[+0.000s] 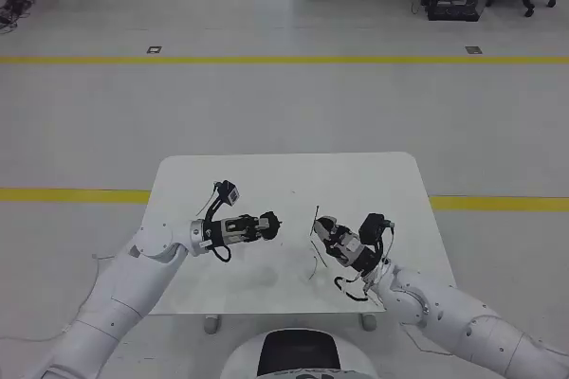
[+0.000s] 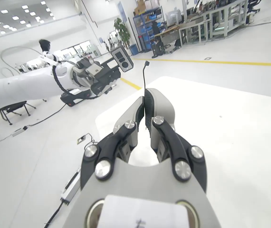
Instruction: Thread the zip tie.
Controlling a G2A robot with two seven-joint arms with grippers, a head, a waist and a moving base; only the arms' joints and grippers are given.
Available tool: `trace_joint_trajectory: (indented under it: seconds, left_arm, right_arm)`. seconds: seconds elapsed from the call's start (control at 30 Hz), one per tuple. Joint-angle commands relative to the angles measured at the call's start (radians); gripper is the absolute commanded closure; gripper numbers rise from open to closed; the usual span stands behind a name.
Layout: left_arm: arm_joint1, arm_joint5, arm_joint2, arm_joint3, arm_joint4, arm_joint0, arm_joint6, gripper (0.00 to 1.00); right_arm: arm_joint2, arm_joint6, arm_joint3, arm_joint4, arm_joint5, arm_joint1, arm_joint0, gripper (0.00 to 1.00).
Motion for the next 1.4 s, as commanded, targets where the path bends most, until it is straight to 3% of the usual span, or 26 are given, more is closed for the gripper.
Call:
trace_joint_trajectory:
  seconds: [0.0,0.2,0.5,0.7,0.83,1.0,1.13,1.37]
  left_arm:
    - [0.000,0.000,0.000,0.000,0.000,0.000,0.000,1.00]
    - [0.000,0.000,0.000,0.000,0.000,0.000,0.000,1.00]
    - [0.000,0.000,0.000,0.000,0.000,0.000,0.000,1.00]
    - [-0.002,0.021,0.035,-0.040,0.086,0.039,0.099,1.00]
    - [-0.007,0.040,0.067,-0.051,0.138,0.068,0.190,1.00]
    - [-0.016,0.047,0.097,-0.063,0.192,0.075,0.292,1.00]
    - [-0.020,0.050,0.108,-0.072,0.203,0.079,0.329,1.00]
    - [-0.020,0.052,0.109,-0.072,0.204,0.080,0.330,1.00]
  right_arm:
    - [0.006,-0.060,0.002,-0.006,0.008,-0.007,-0.025,1.00]
    - [0.037,-0.187,0.029,-0.032,0.037,-0.036,-0.065,1.00]
    - [0.037,-0.187,0.029,-0.032,0.037,-0.036,-0.065,1.00]
    - [0.053,-0.182,0.033,-0.047,0.069,-0.050,-0.087,1.00]
    - [0.053,-0.203,0.056,-0.055,0.069,-0.075,-0.100,1.00]
    - [0.045,-0.208,0.100,-0.057,0.053,-0.115,-0.097,1.00]
    - [0.045,-0.213,0.129,-0.045,0.025,-0.142,-0.092,1.00]
    - [0.045,-0.213,0.129,-0.045,0.025,-0.142,-0.092,1.00]
